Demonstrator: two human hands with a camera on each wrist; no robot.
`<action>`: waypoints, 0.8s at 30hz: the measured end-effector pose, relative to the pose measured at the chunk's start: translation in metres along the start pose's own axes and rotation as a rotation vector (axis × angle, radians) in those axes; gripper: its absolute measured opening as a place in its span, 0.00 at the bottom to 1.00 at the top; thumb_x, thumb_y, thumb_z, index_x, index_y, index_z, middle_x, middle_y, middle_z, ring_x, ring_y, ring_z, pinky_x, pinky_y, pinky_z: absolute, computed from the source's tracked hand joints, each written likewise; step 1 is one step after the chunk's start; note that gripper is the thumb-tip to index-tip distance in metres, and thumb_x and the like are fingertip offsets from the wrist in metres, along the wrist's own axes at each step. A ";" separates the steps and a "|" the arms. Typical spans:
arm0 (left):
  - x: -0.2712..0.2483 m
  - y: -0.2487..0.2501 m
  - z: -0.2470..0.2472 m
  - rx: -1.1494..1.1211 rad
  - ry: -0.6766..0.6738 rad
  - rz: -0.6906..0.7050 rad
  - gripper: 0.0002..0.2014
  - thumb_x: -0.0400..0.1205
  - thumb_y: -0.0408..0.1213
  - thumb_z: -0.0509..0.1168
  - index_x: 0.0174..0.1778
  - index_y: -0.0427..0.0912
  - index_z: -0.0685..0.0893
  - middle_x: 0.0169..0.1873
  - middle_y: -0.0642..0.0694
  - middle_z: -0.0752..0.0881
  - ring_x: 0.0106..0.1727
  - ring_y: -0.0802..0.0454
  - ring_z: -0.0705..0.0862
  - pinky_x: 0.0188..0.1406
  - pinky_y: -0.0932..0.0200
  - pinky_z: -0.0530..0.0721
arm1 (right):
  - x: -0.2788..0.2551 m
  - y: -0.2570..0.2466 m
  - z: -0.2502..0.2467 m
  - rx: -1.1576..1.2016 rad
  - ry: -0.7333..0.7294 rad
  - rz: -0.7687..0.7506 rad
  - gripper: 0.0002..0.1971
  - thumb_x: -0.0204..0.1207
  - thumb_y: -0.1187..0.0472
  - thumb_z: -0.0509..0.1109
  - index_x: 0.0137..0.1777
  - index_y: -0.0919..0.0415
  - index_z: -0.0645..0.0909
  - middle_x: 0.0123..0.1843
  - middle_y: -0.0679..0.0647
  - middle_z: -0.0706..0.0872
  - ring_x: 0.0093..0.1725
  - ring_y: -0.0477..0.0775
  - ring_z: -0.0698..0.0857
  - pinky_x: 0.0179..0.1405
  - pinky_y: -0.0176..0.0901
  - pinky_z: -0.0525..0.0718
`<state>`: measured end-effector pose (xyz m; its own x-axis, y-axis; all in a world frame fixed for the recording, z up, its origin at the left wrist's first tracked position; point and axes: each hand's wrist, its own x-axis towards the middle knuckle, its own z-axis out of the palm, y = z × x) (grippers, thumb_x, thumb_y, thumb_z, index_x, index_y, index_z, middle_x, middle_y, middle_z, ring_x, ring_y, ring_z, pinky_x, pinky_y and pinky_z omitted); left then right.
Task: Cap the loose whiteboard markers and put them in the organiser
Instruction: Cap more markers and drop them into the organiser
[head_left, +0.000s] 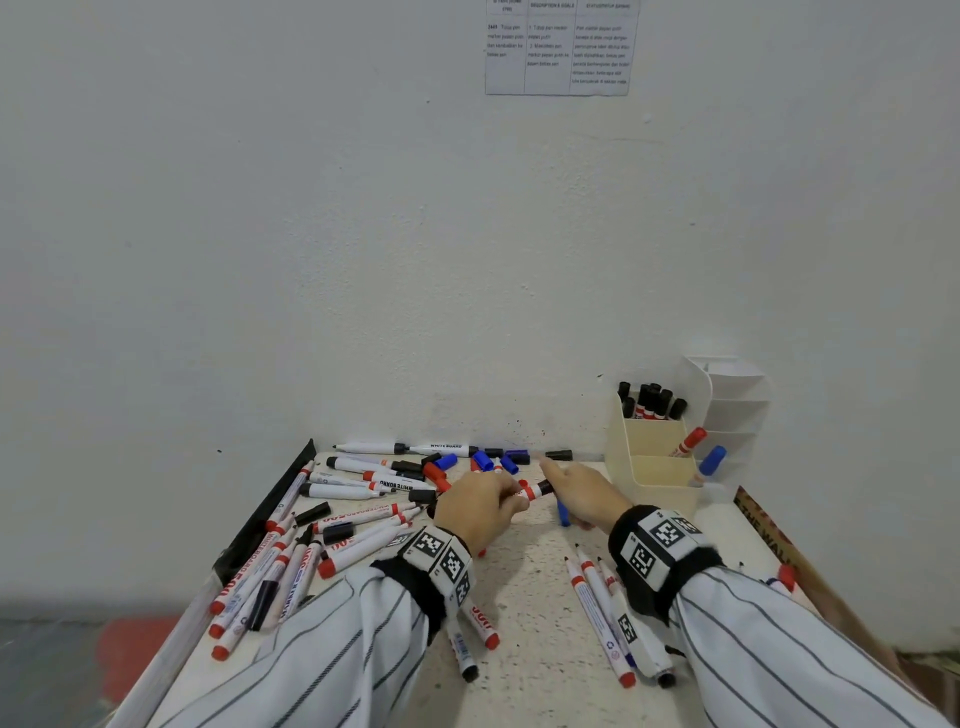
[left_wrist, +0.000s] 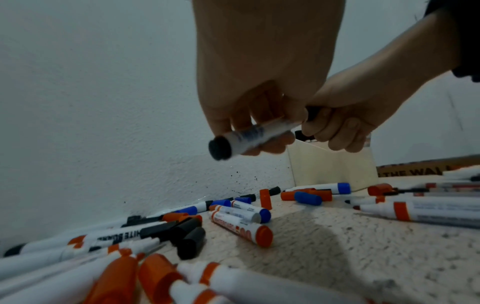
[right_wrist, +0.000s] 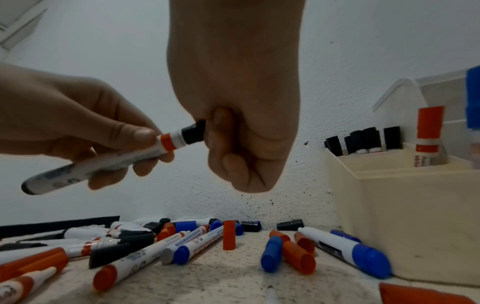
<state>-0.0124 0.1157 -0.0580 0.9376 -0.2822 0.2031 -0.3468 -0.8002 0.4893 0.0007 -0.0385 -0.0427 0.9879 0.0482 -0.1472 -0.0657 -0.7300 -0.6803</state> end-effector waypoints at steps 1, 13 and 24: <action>0.000 0.002 0.001 -0.001 -0.019 0.018 0.10 0.84 0.44 0.60 0.52 0.45 0.85 0.43 0.47 0.86 0.41 0.54 0.80 0.43 0.59 0.80 | -0.001 0.000 0.000 0.022 0.008 -0.006 0.23 0.85 0.47 0.45 0.32 0.57 0.67 0.25 0.52 0.68 0.24 0.50 0.67 0.27 0.40 0.66; -0.006 0.027 -0.011 -0.649 -0.465 -0.342 0.18 0.88 0.51 0.45 0.44 0.45 0.74 0.28 0.52 0.69 0.20 0.58 0.61 0.16 0.68 0.61 | -0.012 0.014 0.000 0.168 0.056 -0.213 0.21 0.86 0.52 0.48 0.30 0.54 0.68 0.27 0.52 0.70 0.26 0.48 0.68 0.28 0.38 0.66; -0.002 0.038 -0.003 -0.716 -0.412 -0.322 0.19 0.88 0.51 0.45 0.46 0.44 0.77 0.28 0.51 0.73 0.25 0.56 0.69 0.24 0.64 0.69 | -0.014 0.017 -0.024 0.034 0.014 -0.357 0.19 0.86 0.51 0.50 0.33 0.52 0.68 0.29 0.45 0.69 0.29 0.42 0.69 0.32 0.34 0.67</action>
<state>-0.0273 0.0871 -0.0369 0.8788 -0.3787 -0.2902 0.1332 -0.3893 0.9114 -0.0111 -0.0677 -0.0350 0.9513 0.2866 0.1132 0.2791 -0.6459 -0.7106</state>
